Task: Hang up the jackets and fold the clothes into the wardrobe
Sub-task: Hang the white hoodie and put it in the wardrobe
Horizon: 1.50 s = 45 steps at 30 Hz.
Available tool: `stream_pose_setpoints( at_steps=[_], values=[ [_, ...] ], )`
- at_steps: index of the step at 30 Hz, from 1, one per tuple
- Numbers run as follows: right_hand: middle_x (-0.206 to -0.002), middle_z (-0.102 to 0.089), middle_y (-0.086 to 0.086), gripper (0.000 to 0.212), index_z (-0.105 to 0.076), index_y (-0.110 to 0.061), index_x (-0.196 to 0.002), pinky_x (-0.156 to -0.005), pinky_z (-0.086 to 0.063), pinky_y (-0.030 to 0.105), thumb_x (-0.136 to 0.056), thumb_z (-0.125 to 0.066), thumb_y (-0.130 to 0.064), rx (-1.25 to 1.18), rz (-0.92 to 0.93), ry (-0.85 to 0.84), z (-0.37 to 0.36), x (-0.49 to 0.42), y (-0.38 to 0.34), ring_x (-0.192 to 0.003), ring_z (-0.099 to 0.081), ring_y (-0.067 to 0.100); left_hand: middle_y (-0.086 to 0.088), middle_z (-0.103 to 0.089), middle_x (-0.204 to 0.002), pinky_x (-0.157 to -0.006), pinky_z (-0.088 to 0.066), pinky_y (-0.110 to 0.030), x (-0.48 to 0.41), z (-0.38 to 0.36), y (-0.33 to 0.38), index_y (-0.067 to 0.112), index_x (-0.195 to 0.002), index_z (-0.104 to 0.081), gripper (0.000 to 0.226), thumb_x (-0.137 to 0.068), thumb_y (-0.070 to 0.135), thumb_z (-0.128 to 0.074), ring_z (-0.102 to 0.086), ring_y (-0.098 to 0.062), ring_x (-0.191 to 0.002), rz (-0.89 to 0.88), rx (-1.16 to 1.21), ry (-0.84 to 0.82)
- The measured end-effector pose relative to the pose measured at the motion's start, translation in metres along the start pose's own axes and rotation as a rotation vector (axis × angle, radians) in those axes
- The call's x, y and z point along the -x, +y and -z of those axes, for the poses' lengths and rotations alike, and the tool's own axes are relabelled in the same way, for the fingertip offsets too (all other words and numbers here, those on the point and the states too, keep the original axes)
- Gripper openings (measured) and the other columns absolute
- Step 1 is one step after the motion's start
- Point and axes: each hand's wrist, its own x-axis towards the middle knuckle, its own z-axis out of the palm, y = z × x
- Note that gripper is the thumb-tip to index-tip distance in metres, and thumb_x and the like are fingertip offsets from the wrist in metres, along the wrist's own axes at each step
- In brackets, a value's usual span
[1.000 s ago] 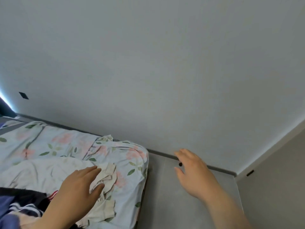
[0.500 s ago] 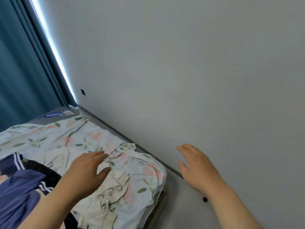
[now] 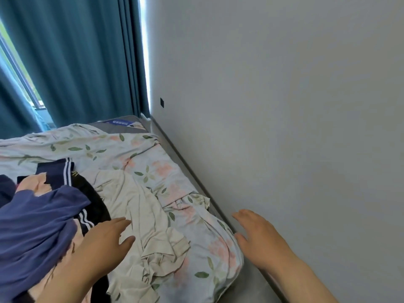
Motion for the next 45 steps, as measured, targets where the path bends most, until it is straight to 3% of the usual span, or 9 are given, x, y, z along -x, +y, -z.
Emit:
stream_pose_setpoints(
  at_steps=[6, 18, 25, 28, 32, 36, 39, 42, 45],
  values=[
    [-0.128, -0.049, -0.015, 0.045, -0.045, -0.034, -0.138, -0.100, -0.040, 0.026, -0.093, -0.047, -0.034, 0.012, 0.072, -0.161, -0.021, -0.052, -0.014, -0.119, -0.049, 0.010, 0.010, -0.039, -0.153, -0.109, -0.033, -0.025, -0.013, -0.032, -0.027, 0.027, -0.147, -0.040, 0.056, -0.096, 0.048, -0.048, -0.039, -0.010, -0.137, 0.125, 0.063, -0.098],
    [-0.155, -0.031, -0.015, 0.056, -0.031, -0.031, -0.151, -0.112, -0.020, 0.016, -0.098, -0.049, -0.039, -0.099, 0.191, -0.422, -0.120, -0.183, -0.031, -0.141, -0.030, 0.003, 0.007, -0.049, -0.145, -0.107, -0.037, -0.029, -0.065, -0.112, -0.071, 0.022, -0.140, -0.050, 0.053, -0.091, 0.040, -0.061, -0.046, -0.013, -0.132, 0.517, 0.516, -0.118],
    [-0.144, -0.046, -0.009, 0.053, -0.043, -0.029, -0.143, -0.104, -0.035, 0.019, -0.093, -0.058, -0.032, -0.344, 0.034, -0.640, -0.255, -0.281, -0.043, -0.129, -0.044, 0.007, 0.002, -0.067, -0.116, -0.092, -0.045, -0.034, -0.130, -0.208, -0.115, 0.018, -0.105, -0.070, 0.018, -0.089, 0.026, -0.068, -0.061, -0.017, -0.108, 0.952, 1.257, 0.018],
    [-0.141, -0.052, -0.002, 0.050, -0.048, -0.026, -0.140, -0.095, -0.040, 0.021, -0.091, -0.062, -0.027, -0.442, -0.077, -0.718, -0.317, -0.317, -0.043, -0.121, -0.051, 0.009, 0.003, -0.063, -0.111, -0.095, -0.047, -0.036, -0.152, -0.263, -0.137, 0.016, -0.102, -0.064, 0.016, -0.089, 0.023, -0.069, -0.059, -0.018, -0.107, 1.035, 1.312, 0.054],
    [-0.144, -0.047, 0.001, 0.058, -0.046, -0.022, -0.142, -0.101, -0.040, 0.026, -0.088, -0.065, -0.030, -0.499, -0.155, -0.659, -0.384, -0.367, -0.048, -0.124, -0.049, 0.013, 0.004, -0.052, -0.096, -0.082, -0.042, -0.033, -0.176, -0.330, -0.185, 0.023, -0.095, -0.051, 0.030, -0.081, 0.024, -0.077, -0.052, -0.014, -0.087, 1.058, 1.008, 0.144],
    [-0.124, -0.058, 0.001, 0.069, -0.046, -0.014, -0.137, -0.088, -0.043, 0.028, -0.079, -0.077, -0.036, -0.627, -0.261, -0.485, -0.426, -0.402, -0.059, -0.104, -0.053, 0.017, -0.013, -0.055, -0.129, -0.098, -0.046, -0.043, -0.196, -0.374, -0.212, 0.011, -0.128, -0.054, 0.082, -0.064, 0.051, -0.084, -0.053, -0.033, -0.116, 1.202, 0.856, 0.128],
    [-0.131, -0.054, 0.002, 0.088, -0.041, -0.014, -0.141, -0.100, -0.046, 0.037, -0.070, -0.083, -0.045, -0.750, -0.341, -0.426, -0.450, -0.410, -0.071, -0.116, -0.054, 0.021, -0.014, -0.036, -0.145, -0.098, -0.043, -0.043, -0.214, -0.386, -0.204, 0.009, -0.142, -0.039, 0.105, -0.061, 0.059, -0.083, -0.045, -0.036, -0.127, 1.207, 0.815, 0.187],
    [-0.134, -0.058, 0.003, 0.077, -0.047, -0.014, -0.136, -0.105, -0.046, 0.041, -0.073, -0.083, -0.037, -0.858, -0.287, -0.441, -0.469, -0.408, -0.085, -0.123, -0.056, 0.023, 0.000, -0.061, -0.122, -0.082, -0.049, -0.029, -0.234, -0.394, -0.185, 0.016, -0.126, -0.056, 0.070, -0.068, 0.043, -0.085, -0.060, -0.023, -0.110, 1.087, 1.071, 0.280],
    [-0.099, -0.069, -0.010, 0.026, -0.061, -0.026, -0.106, -0.077, -0.053, 0.019, -0.084, -0.074, -0.023, -0.815, -0.174, -0.530, -0.476, -0.399, -0.085, -0.095, -0.067, 0.010, 0.001, -0.072, -0.098, -0.075, -0.054, -0.030, -0.239, -0.398, -0.165, 0.020, -0.108, -0.065, 0.035, -0.077, 0.021, -0.081, -0.068, -0.019, -0.091, 1.036, 1.329, 0.295]
  ],
)
